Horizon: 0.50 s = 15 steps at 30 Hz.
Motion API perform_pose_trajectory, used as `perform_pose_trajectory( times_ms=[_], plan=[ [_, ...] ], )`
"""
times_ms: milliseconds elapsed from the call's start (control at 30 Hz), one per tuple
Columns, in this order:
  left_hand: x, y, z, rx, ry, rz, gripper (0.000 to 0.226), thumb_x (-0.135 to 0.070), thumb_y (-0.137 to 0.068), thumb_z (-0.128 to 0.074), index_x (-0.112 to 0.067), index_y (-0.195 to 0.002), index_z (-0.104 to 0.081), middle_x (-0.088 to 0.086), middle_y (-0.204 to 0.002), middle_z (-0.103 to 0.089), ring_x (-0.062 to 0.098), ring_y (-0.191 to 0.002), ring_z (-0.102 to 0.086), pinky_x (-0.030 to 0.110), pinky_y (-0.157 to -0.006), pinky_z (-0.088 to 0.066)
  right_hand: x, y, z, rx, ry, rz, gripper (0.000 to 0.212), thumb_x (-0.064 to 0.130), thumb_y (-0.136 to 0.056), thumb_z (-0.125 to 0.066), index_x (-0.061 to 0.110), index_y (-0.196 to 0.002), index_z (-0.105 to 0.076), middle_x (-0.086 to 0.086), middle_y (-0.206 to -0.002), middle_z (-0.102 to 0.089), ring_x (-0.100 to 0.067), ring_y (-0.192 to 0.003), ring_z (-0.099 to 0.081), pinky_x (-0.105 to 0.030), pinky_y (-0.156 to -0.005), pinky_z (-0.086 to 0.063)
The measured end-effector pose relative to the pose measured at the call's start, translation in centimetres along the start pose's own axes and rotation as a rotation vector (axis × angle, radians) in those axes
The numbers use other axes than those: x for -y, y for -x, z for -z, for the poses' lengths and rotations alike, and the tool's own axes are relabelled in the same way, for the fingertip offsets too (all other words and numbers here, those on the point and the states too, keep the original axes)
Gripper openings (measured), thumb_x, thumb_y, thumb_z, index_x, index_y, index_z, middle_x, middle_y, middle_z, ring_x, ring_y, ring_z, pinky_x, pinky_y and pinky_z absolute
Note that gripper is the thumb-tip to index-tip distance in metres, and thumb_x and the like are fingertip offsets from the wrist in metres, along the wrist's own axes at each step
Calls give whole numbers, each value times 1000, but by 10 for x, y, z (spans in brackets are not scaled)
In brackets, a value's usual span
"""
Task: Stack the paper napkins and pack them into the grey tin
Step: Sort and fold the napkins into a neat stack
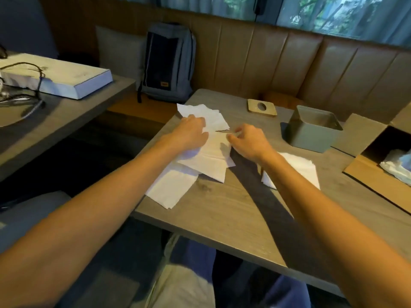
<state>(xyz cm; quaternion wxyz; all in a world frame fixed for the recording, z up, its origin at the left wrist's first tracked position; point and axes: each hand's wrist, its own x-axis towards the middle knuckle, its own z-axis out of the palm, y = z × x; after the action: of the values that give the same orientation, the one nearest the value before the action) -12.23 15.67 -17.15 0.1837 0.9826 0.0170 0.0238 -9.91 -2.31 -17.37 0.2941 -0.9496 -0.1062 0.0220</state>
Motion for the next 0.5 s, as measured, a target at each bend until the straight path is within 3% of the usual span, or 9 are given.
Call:
perform_pose_trajectory(
  times_ms=[133,200,267,367,433,500],
  plan=[
    [26,1,-7,-46,116,-5,45,-32,-102,-55,-16,-143,-48,10,-120,-61,23,-105,-59,29,-82,-50,13,-9,-19,-70,-65,-99,35,21,-98,-63,12,-130,-56,-10,-124,-60,-19,-94,-52,-28,-79,-47],
    [25,4,-10,-68,275,17,41,-25,-101,-57,-23,-141,-48,3,-110,-58,12,-85,-58,13,-60,-47,13,-9,-22,-118,-90,-102,33,15,-98,-61,12,-131,-55,-11,-127,-60,-20,-96,-52,-31,-84,-49],
    [20,3,-11,-102,412,51,34,-19,-101,-58,-27,-133,-51,0,-100,-57,12,-75,-56,8,-46,-42,9,-10,-21,-160,-148,-84,30,15,-100,-58,12,-129,-55,-10,-126,-60,-21,-102,-56,-31,-86,-49],
    [4,-4,-10,-171,584,75,26,-14,-100,-59,-27,-121,-57,-2,-86,-57,13,-76,-56,14,-58,-47,1,-6,-6,-224,-230,-55,28,17,-99,-60,17,-126,-55,-2,-112,-59,-18,-102,-59,-25,-83,-50],
    [-12,-7,-7,-143,759,119,27,-13,-98,-61,-31,-118,-58,-5,-95,-58,14,-88,-59,22,-73,-56,-8,0,12,-285,-263,-45,30,17,-97,-63,18,-126,-56,3,-107,-57,-17,-97,-59,-28,-86,-55],
    [-35,-9,-7,-89,798,70,28,-16,-97,-63,-33,-118,-57,-7,-104,-57,13,-96,-58,22,-73,-53,-24,10,36,-346,-272,-57,31,16,-95,-67,16,-124,-57,3,-106,-58,-18,-94,-60,-32,-88,-58]
  ],
)
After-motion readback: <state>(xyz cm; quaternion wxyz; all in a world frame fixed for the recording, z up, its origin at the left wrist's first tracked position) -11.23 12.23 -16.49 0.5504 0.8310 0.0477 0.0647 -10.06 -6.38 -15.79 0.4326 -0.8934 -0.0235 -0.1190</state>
